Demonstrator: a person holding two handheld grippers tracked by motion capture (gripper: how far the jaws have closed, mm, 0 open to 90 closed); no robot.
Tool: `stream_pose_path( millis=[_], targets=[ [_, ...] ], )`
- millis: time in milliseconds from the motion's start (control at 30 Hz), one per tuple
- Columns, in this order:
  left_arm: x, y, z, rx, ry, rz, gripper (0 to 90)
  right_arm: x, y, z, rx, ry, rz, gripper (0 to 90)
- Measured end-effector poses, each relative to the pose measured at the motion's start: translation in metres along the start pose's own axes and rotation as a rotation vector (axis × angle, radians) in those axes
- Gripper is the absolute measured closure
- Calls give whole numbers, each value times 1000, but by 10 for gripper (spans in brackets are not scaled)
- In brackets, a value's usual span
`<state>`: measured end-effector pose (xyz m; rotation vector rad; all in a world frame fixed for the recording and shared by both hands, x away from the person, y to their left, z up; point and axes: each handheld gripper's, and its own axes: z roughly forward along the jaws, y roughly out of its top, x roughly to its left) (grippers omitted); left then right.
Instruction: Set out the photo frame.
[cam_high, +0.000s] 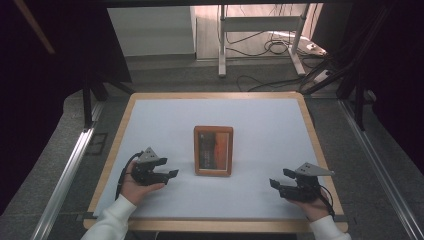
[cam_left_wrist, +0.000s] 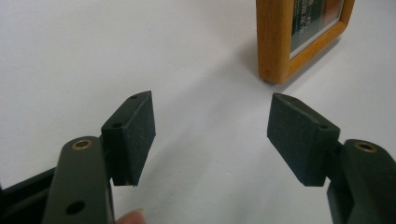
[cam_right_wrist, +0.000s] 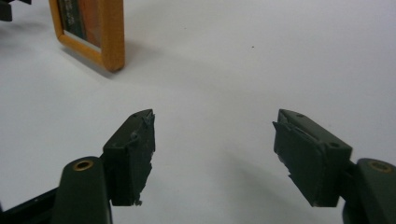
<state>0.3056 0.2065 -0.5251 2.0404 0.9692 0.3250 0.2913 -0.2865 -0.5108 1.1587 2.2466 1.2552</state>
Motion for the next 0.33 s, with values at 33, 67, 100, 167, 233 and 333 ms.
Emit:
stream_pose_path(
  millis=[33, 67, 100, 167, 233, 333],
  targets=[
    [0, 0, 0, -4, 0, 1, 318, 0, 1, 1, -7, -4, -3, 268],
    [0, 0, -1, -6, -1, 2, 318, 0, 1, 1, -7, -4, -3, 268],
    [0, 0, -1, -8, -2, 2, 316, 2, 2, 1, -6, -6, -9, 264],
    [0, 0, -2, -13, -2, 4, 315, 3, 2, 2, -5, -4, -11, 263],
    [1, 0, -3, -17, -4, 6, 313, 3, 2, 2, -5, -6, -14, 253],
    [1, 1, -3, -21, -3, 7, 310, 2, 2, 2, -14, -23, -7, 230]
  ],
)
